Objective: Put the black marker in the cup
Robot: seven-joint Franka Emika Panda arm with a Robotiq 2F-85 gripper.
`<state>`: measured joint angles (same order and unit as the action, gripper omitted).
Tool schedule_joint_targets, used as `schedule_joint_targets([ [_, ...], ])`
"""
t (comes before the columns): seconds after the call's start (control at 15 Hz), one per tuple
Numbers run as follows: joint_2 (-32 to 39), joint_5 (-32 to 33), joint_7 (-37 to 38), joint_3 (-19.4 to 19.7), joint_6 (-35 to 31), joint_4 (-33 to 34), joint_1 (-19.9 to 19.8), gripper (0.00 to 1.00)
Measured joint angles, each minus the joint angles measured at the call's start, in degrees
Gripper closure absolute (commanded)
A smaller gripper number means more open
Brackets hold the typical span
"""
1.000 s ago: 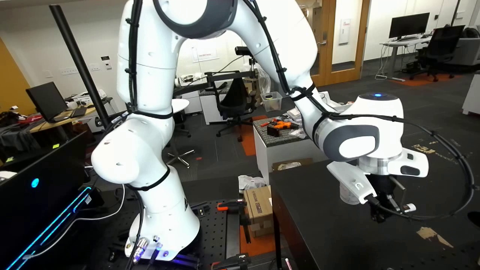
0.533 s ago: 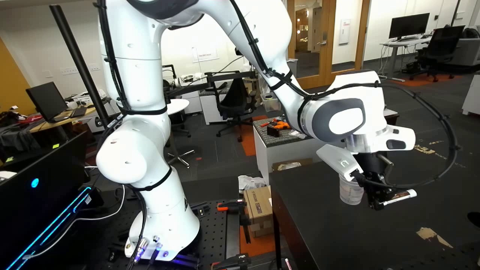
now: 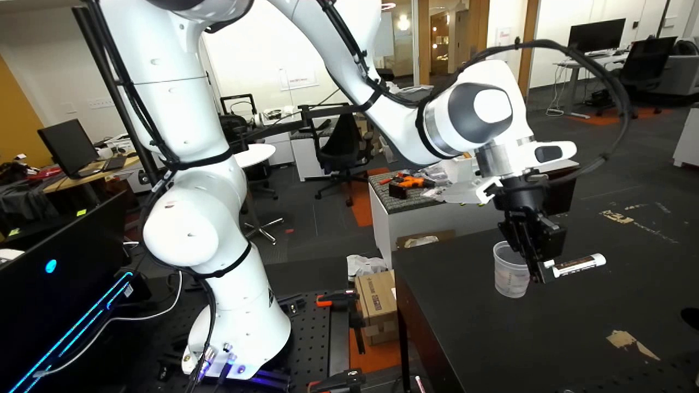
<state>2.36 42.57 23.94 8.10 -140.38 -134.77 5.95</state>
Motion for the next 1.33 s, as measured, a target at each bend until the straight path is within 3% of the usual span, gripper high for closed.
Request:
schedule_joint_targets([
  [0.27,-2.87,2.9,0.27,-6.61,15.3,0.21,0.08,0.95],
  [0.6,-2.83,4.62,0.35,-13.5,27.16,-0.72,1.35,0.95],
  [1.33,1.77,8.39,-0.22,-20.74,46.31,3.14,6.8,0.95],
])
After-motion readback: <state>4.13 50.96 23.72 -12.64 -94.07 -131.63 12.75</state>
